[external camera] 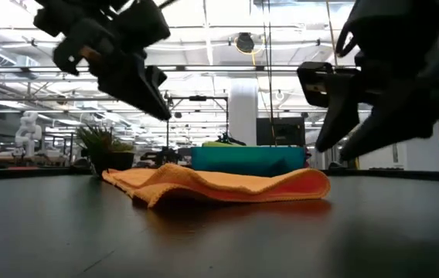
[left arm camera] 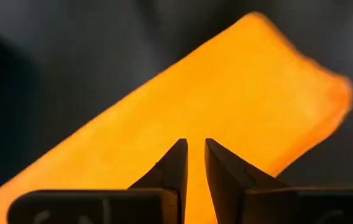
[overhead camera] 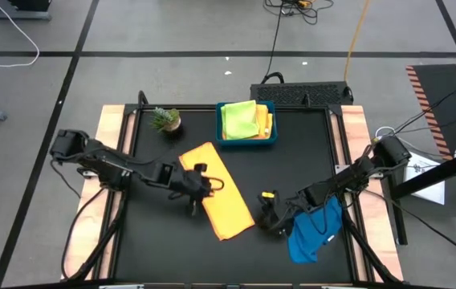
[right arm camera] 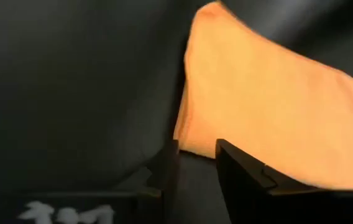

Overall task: Fold microfiber towels
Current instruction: Fold the orange microfiber cloth

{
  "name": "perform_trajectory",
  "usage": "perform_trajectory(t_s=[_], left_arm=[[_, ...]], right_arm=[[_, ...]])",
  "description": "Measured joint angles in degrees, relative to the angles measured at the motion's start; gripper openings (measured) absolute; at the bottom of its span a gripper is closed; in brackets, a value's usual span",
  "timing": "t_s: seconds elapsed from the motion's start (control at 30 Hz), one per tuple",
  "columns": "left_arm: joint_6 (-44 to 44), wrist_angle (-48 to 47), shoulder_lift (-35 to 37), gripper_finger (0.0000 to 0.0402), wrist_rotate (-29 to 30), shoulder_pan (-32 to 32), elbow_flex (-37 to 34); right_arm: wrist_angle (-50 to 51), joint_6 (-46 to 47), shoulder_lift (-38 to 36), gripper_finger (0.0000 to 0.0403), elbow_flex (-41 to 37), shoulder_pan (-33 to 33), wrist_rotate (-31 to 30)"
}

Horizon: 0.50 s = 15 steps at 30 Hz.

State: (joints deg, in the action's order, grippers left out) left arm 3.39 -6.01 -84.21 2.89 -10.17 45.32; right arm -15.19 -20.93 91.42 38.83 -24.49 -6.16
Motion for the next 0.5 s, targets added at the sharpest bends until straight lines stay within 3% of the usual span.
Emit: perform_trajectory(t_s=[0.3,0.5], left_arm=[[-0.9,8.8,-5.4,0.0061,0.1,-5.1,0.0],[-4.2,15.8,-9.5,0.0104,-0.4,-5.7,0.2]], right_arm=[[-2.6,-7.2,4.8,0.0179,0.0,0.1,-1.5],[-10.6,-10.2,9.0,0.0195,0.0,0.6,-1.5]])
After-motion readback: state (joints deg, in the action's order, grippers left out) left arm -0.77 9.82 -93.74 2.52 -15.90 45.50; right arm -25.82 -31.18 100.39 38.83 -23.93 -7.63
